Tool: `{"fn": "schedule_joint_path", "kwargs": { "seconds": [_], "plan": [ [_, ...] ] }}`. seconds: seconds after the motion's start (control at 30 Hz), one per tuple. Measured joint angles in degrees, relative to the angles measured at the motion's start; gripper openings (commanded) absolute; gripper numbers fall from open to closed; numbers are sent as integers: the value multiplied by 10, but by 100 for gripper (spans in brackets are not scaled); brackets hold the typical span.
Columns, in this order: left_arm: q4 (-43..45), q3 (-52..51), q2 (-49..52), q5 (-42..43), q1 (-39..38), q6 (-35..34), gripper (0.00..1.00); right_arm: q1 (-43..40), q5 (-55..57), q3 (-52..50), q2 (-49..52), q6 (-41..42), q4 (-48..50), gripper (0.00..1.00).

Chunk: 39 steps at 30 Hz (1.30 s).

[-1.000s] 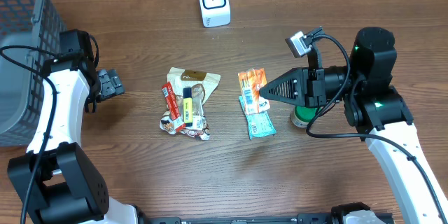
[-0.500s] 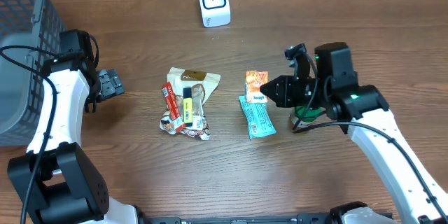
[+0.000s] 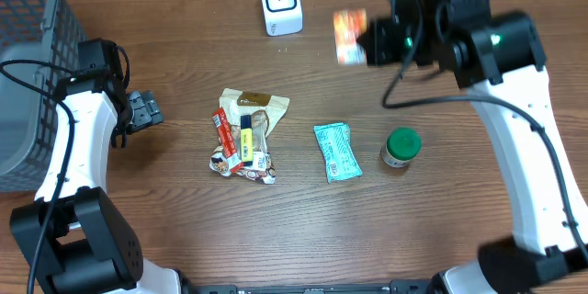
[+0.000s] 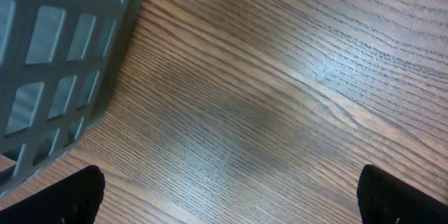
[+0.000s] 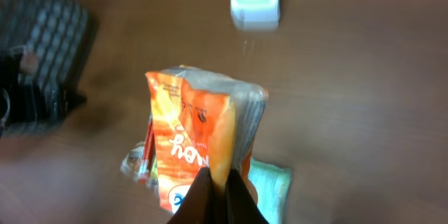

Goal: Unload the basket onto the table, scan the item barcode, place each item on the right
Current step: 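Lift the orange box and carry it toward the white scanner, then hold the orange box under the white scanner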

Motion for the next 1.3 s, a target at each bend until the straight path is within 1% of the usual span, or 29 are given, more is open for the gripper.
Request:
{"fn": "schedule_joint_path", "kwargs": {
  "seconds": [0.07, 0.13, 0.3, 0.47, 0.63, 0.73, 0.87, 1.1, 1.3],
  "plan": [
    [0, 0, 0, 0, 0, 0, 100, 18, 46, 58, 31, -13, 10, 3],
    [0, 0, 0, 0, 0, 0, 100, 38, 94, 80, 54, -29, 48, 4],
    [0, 0, 0, 0, 0, 0, 100, 77, 187, 83, 113, -90, 160, 4],
    [0, 0, 0, 0, 0, 0, 100, 97, 260, 83, 188, -177, 283, 4],
    [0, 0, 0, 0, 0, 0, 100, 106, 297, 83, 259, -263, 374, 4],
    [0, 0, 0, 0, 0, 0, 100, 111, 324, 83, 308, -306, 459, 4],
    [0, 0, 0, 0, 0, 0, 100, 115, 345, 83, 362, -370, 534, 4],
    [0, 0, 0, 0, 0, 0, 100, 117, 357, 83, 441, -479, 607, 4],
    [0, 0, 0, 0, 0, 0, 100, 117, 363, 83, 468, -527, 631, 4]
  ]
}}
